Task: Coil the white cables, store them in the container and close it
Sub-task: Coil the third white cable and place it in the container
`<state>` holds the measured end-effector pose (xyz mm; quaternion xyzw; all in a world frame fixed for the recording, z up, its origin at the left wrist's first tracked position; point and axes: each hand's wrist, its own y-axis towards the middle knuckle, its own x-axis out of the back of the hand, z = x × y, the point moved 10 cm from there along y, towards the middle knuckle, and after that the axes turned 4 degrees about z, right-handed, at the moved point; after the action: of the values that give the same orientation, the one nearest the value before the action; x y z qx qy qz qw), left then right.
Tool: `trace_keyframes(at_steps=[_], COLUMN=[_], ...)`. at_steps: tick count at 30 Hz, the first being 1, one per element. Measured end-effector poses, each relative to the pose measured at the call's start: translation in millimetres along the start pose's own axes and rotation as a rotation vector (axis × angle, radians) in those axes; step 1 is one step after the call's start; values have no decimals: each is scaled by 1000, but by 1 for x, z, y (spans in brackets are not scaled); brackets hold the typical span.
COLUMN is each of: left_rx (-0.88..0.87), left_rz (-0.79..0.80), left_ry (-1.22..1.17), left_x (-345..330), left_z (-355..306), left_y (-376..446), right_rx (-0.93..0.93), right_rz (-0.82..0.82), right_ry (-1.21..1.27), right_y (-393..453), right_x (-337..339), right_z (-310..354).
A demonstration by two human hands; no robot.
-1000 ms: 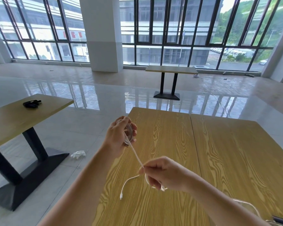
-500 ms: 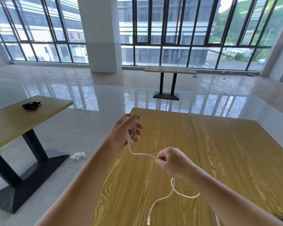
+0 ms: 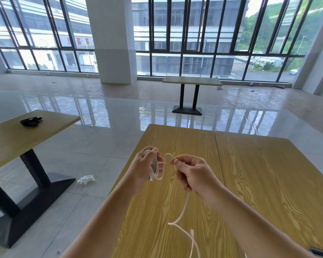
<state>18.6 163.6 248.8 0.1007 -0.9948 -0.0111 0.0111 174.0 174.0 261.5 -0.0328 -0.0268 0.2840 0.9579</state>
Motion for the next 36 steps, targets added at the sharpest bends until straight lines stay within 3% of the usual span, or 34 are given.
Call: trace_keyframes(at_steps=[5, 13, 18, 24, 27, 32, 36], left_rx=[19, -65, -53, -90, -111, -74, -72], left_rz=[57, 99, 105, 116, 97, 27, -70], left_ry=[-235, -341, -301, -233, -203, -211, -207], left_x=[-18, -24, -27, -39, -37, -25, -5], left_z=[-7, -12, -6, -10, -11, -4, -5], left_y=[-15, -14, -14, -17, -16, -8, -3], right_rx=[42, 77, 117, 218, 197, 162, 102], right_rz=[61, 114, -18, 0, 40, 89, 219], right_ry=[140, 146, 129, -28, -125, -81, -209], right_y=[1, -5, -3, -8, -9, -14, -19], right_x=[-14, -24, -9, -19, -25, -28, -29], right_z=[3, 3, 3, 13, 12, 10, -3])
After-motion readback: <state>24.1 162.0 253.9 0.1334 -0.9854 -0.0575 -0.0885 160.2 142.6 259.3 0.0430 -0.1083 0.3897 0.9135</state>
